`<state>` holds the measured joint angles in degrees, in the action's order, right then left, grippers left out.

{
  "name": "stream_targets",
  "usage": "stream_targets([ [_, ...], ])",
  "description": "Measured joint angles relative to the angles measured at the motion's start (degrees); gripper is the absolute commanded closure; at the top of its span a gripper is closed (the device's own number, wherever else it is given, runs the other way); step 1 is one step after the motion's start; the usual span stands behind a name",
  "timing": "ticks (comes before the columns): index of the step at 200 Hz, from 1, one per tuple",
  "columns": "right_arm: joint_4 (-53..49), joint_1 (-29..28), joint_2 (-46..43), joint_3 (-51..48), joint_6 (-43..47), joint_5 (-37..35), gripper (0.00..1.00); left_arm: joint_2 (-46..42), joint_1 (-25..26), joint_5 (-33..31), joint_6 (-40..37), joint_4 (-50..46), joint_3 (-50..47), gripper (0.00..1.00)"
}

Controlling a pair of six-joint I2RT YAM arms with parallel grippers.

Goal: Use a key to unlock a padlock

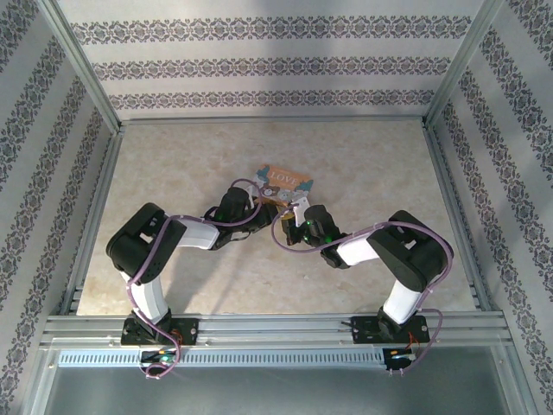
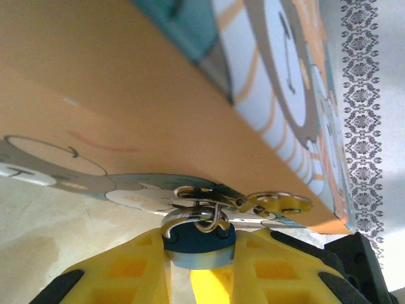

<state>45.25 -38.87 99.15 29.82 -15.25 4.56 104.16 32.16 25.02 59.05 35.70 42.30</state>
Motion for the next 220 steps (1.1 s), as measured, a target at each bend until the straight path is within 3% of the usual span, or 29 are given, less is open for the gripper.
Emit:
stream_targets([
  [72,2.12,0.02,1.51,-1.51,-5.68,-0.46,1.0,3.43,0.09,1.7,0.83,3.69,0.09,0.74],
  [134,4.15,0.02,2.54,-1.49,-7.5,-0.13,1.0,3.19,0.0,2.86,1.46,4.2,-1.25,0.59],
  [169,4.96,0.44,2.58,-1.49,-8.11,0.79,1.0,-3.08,-0.66,2.84,0.94,0.85,-3.82,0.49],
  [220,4.66,0.87,2.58,-1.11,-9.11,2.34,1.0,-15.37,-5.81,2.58,-0.52,-1.9,-9.22,0.45],
])
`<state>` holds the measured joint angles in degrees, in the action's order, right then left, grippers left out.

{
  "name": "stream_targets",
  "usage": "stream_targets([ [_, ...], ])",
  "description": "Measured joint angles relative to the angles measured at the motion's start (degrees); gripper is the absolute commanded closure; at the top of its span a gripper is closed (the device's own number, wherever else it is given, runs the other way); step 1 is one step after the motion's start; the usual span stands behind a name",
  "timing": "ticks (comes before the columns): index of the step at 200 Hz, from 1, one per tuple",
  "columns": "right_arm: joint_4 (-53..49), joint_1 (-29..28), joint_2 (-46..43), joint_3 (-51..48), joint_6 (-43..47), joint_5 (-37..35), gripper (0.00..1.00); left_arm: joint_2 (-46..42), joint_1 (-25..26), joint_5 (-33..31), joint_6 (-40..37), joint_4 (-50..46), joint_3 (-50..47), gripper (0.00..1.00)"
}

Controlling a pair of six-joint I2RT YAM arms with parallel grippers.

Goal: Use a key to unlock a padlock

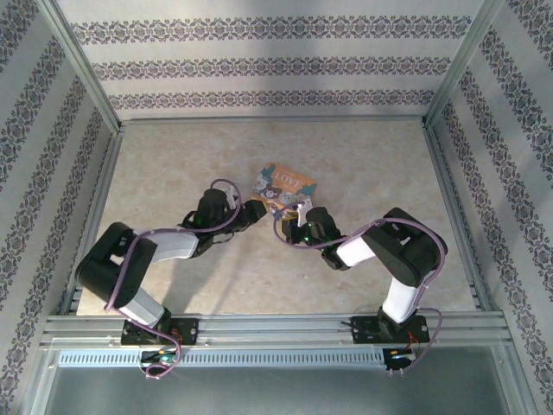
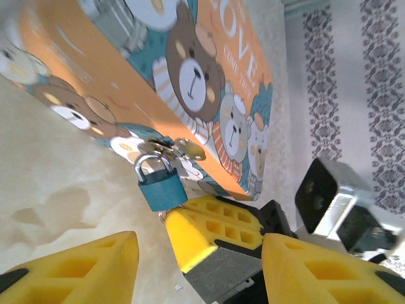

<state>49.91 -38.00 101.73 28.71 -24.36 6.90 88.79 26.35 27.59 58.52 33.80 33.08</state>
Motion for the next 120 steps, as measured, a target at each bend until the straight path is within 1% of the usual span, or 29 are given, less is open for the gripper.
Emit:
stream_targets([
  [35,-3.15,-0.02,-0.83,1.42,-2.78,0.94,1.0,-7.76,-3.39,-1.07,-1.55,-3.06,-3.26,0.42],
  [74,-5.73,-0.46,-0.92,2.95,-10.19,3.56,1.0,-15.02,-7.04,-1.33,-2.36,-5.33,-8.5,0.41],
  [120,-6.56,-2.78,-0.92,4.02,-19.56,5.27,1.0,-18.86,-7.74,-1.29,-2.54,-8.22,-12.94,0.4],
])
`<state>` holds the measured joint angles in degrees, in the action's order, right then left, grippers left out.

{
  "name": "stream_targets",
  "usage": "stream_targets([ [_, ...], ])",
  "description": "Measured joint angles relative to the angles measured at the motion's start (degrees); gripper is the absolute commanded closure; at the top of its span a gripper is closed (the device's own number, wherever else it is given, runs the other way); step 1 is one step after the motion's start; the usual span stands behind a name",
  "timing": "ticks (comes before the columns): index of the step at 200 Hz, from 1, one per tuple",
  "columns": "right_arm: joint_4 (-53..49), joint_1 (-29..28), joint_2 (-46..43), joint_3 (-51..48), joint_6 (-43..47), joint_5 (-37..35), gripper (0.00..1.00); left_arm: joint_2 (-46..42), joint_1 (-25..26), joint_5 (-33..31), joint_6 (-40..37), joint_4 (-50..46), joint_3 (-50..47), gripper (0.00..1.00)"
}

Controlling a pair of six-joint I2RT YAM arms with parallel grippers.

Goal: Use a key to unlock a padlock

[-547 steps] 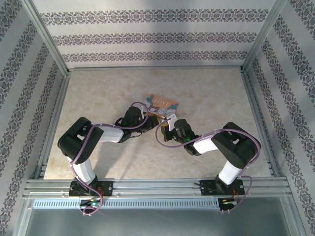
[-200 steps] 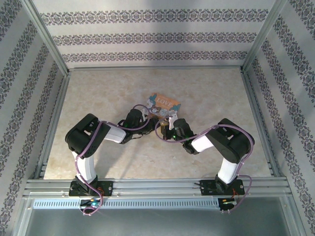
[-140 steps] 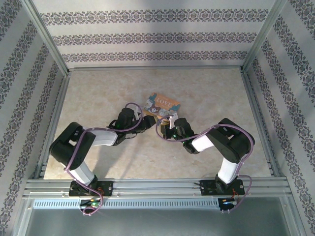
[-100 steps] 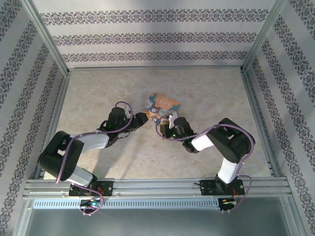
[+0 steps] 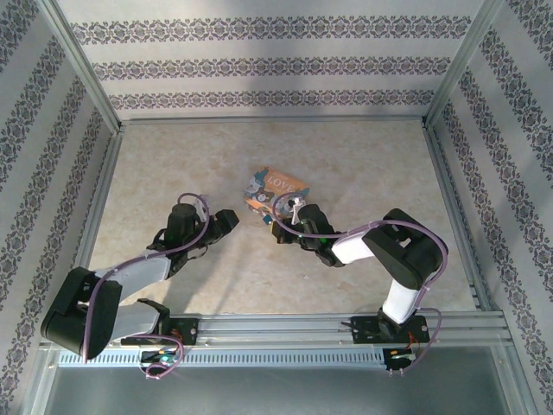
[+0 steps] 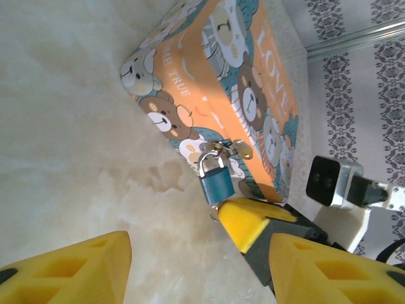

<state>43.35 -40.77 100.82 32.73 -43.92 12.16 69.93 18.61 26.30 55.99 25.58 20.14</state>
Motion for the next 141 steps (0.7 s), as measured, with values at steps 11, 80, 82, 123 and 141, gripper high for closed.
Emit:
stream_targets([
  [11,-0.31,0.0,0.0,0.31,-2.36,0.24,1.0,-0.37,0.0,0.02,0.11,-0.52,-0.42,0.4],
  [80,-2.54,-1.7,-0.11,2.27,-12.04,0.37,1.0,0.61,0.0,1.14,6.27,1.31,-1.16,0.41],
  [82,-2.54,-1.79,-0.13,2.29,-12.24,0.37,1.0,0.7,0.0,1.14,6.43,1.44,-1.18,0.41],
  [123,-3.34,-2.36,-0.72,2.4,-16.02,0.35,1.0,5.33,0.02,2.69,13.27,7.26,-1.27,0.45],
  [141,-3.52,-2.56,-0.72,2.6,-16.96,0.33,1.0,7.39,0.02,3.21,16.02,10.19,-1.27,0.45],
])
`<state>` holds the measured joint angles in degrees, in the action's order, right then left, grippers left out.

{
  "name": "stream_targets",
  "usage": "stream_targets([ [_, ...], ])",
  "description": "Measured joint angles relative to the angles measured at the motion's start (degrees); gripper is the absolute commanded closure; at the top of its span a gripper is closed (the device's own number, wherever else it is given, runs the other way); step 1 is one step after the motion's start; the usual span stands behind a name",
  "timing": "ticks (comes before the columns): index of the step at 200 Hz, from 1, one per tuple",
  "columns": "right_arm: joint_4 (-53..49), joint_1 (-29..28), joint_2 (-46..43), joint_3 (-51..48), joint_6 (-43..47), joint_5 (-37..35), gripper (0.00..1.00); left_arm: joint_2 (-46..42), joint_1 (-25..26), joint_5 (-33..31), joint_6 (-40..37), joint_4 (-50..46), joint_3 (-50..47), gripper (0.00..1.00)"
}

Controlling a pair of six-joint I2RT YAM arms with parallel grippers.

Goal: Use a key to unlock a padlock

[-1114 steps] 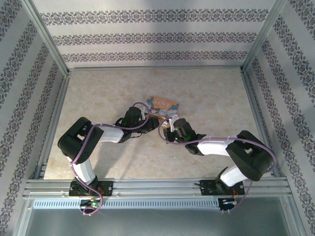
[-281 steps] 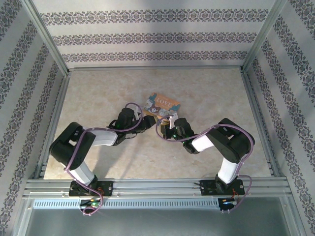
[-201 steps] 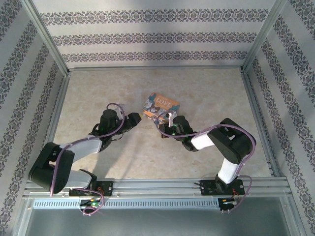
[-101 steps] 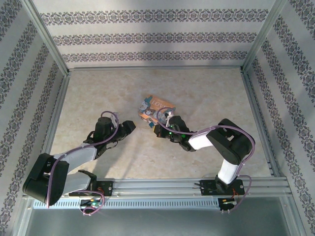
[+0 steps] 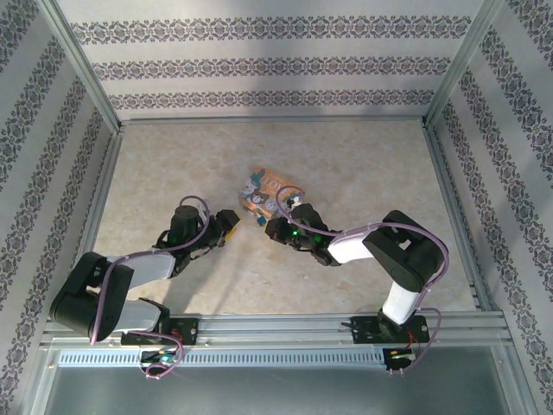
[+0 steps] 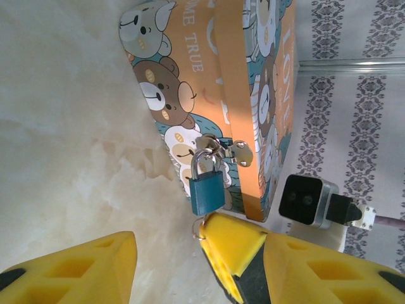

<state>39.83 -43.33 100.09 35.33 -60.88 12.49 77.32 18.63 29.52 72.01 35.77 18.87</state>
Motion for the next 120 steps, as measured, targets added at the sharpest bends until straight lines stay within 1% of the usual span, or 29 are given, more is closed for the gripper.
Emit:
stream_targets([
  [25,-0.72,-0.07,-0.11,0.55,-0.85,0.0,1.0,3.23,0.07,0.48,3.23,4.5,0.0,0.46],
  [56,-1.11,-0.07,-0.44,0.57,-1.64,-0.15,1.0,8.17,0.37,1.01,6.54,10.1,0.0,0.53],
  [90,-1.55,-0.07,-0.94,0.57,-2.1,-0.39,1.0,14.1,1.7,1.77,9.6,16.72,0.22,0.58],
  [120,-1.55,-0.33,-0.96,0.57,-2.29,-0.76,1.0,20.06,3.17,1.97,12.44,23.23,1.49,0.6],
])
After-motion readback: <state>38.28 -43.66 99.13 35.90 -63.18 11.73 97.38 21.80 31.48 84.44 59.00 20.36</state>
